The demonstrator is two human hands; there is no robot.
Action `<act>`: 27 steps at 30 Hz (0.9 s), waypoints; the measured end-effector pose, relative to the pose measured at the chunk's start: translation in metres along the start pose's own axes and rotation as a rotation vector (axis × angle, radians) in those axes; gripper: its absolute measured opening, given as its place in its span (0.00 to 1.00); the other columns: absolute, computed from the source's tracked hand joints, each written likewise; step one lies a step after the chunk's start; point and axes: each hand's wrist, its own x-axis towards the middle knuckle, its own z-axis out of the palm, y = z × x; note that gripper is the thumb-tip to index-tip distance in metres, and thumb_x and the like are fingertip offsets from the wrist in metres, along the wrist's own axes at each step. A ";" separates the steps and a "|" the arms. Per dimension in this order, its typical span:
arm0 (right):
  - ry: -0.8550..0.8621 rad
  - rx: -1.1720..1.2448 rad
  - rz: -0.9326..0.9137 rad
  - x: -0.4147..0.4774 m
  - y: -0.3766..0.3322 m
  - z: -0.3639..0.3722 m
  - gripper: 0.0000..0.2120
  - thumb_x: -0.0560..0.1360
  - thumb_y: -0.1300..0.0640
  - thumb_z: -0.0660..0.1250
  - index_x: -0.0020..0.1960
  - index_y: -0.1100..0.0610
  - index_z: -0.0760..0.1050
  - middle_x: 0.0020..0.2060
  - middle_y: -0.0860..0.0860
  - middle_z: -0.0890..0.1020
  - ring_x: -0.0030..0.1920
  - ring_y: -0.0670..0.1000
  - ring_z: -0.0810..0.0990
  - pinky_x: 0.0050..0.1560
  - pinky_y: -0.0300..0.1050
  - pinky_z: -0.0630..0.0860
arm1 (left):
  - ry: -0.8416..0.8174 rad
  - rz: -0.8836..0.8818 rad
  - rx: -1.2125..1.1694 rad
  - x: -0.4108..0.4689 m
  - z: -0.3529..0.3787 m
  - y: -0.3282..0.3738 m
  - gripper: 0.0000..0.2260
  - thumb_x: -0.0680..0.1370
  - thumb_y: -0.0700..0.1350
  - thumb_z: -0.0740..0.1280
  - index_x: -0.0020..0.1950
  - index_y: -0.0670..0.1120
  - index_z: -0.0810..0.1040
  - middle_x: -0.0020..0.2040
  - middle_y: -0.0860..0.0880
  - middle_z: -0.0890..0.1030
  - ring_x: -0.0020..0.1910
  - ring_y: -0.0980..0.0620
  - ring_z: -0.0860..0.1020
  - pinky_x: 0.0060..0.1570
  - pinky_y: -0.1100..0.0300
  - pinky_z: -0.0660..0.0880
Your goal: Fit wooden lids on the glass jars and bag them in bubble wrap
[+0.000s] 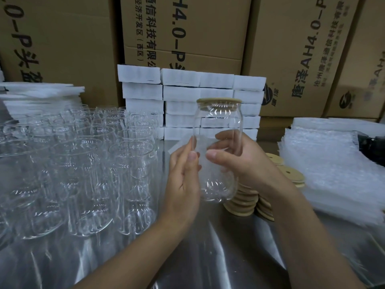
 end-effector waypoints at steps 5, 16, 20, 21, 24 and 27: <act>0.138 0.247 -0.076 0.000 -0.009 -0.001 0.30 0.58 0.36 0.68 0.53 0.55 0.75 0.41 0.42 0.84 0.42 0.39 0.81 0.41 0.35 0.76 | 0.049 -0.096 -0.010 -0.002 0.003 -0.002 0.20 0.76 0.64 0.53 0.58 0.58 0.78 0.58 0.61 0.78 0.50 0.70 0.75 0.57 0.75 0.67; 0.376 0.370 -0.034 0.004 -0.006 0.003 0.34 0.57 0.32 0.67 0.56 0.53 0.74 0.46 0.45 0.84 0.41 0.40 0.80 0.45 0.41 0.75 | 0.100 -0.281 -0.283 0.006 0.007 -0.005 0.22 0.83 0.52 0.51 0.45 0.45 0.82 0.42 0.53 0.85 0.45 0.59 0.82 0.47 0.66 0.78; 0.368 0.406 0.018 0.005 -0.007 0.002 0.28 0.58 0.32 0.66 0.49 0.51 0.77 0.43 0.47 0.84 0.40 0.44 0.81 0.47 0.50 0.76 | 0.001 -0.501 -0.627 0.010 0.001 0.002 0.30 0.81 0.60 0.51 0.43 0.40 0.83 0.44 0.47 0.85 0.43 0.54 0.83 0.46 0.61 0.81; 0.368 0.395 0.014 0.005 -0.007 0.003 0.29 0.59 0.32 0.66 0.49 0.52 0.77 0.43 0.46 0.84 0.40 0.43 0.81 0.48 0.50 0.76 | -0.009 -0.521 -0.656 0.010 0.000 0.003 0.32 0.80 0.61 0.51 0.40 0.40 0.85 0.44 0.45 0.85 0.42 0.53 0.84 0.46 0.60 0.80; 0.390 0.383 -0.040 0.005 -0.006 0.007 0.32 0.59 0.33 0.67 0.52 0.57 0.75 0.43 0.49 0.84 0.38 0.39 0.79 0.43 0.39 0.76 | 0.001 -0.528 -0.670 0.008 0.000 0.004 0.33 0.80 0.61 0.52 0.37 0.40 0.86 0.47 0.43 0.86 0.42 0.54 0.84 0.44 0.61 0.81; 0.450 0.363 -0.044 0.005 -0.004 0.011 0.38 0.58 0.30 0.66 0.57 0.57 0.74 0.46 0.55 0.82 0.35 0.38 0.77 0.37 0.31 0.74 | 0.023 -0.517 -0.661 0.008 -0.001 0.004 0.30 0.80 0.60 0.53 0.46 0.37 0.83 0.49 0.42 0.85 0.44 0.54 0.84 0.44 0.62 0.81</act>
